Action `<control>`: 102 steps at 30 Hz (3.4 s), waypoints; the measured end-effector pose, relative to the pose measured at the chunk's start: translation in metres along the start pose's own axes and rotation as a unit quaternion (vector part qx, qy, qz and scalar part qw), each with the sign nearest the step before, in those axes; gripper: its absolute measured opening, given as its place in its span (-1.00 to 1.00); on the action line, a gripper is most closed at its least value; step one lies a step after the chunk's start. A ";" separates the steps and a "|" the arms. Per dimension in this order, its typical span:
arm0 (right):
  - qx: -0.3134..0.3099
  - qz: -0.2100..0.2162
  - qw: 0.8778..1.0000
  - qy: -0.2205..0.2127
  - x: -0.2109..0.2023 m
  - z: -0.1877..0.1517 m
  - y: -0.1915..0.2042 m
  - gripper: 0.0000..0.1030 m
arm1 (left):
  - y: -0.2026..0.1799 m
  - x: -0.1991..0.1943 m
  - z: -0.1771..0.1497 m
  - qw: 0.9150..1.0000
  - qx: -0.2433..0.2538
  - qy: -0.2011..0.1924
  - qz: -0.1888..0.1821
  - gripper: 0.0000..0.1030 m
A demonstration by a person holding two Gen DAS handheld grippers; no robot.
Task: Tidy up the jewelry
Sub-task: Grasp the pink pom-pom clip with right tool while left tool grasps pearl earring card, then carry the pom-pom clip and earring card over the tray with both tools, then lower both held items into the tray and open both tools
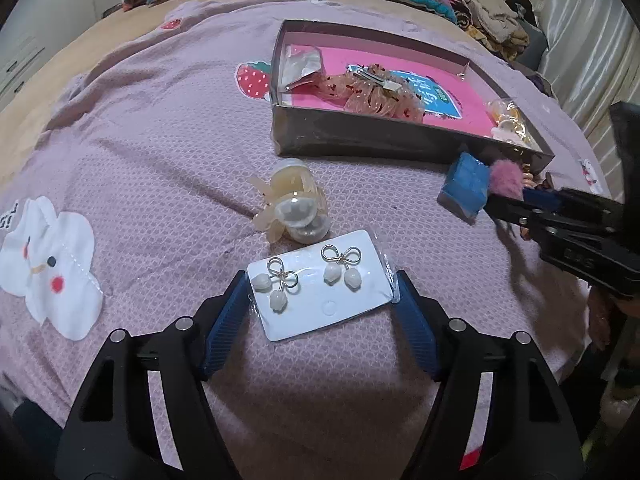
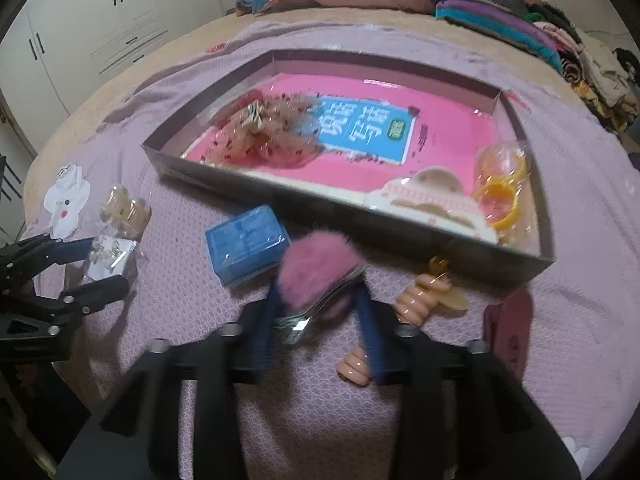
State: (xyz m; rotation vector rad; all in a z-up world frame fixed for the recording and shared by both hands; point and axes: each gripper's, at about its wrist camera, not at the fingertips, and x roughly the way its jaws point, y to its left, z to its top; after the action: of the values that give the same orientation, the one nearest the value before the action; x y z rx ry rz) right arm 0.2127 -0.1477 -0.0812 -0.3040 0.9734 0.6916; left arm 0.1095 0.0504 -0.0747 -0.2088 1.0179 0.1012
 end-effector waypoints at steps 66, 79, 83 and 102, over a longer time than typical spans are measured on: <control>0.069 -0.043 0.981 -0.177 -0.167 0.028 -0.073 -0.41 | -0.078 -0.036 0.144 0.990 0.058 -0.107 -0.070 0.24; 0.078 -0.045 0.981 -0.172 -0.142 0.063 -0.094 -0.41 | -0.081 -0.005 0.160 0.992 0.056 -0.087 -0.073 0.24; 0.080 -0.044 0.982 -0.164 -0.131 0.068 -0.098 -0.41 | -0.085 0.005 0.159 0.992 0.059 -0.076 -0.078 0.24; 0.075 -0.021 0.992 -0.098 -0.064 0.083 -0.112 -0.41 | -0.100 0.051 0.146 0.993 0.085 -0.027 -0.076 0.24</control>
State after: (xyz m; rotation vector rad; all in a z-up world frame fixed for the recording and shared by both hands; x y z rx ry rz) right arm 0.3171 -0.2135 0.0099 -0.1199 0.8236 0.5943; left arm 0.2759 -0.0156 -0.0313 -0.1266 0.9483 -0.1179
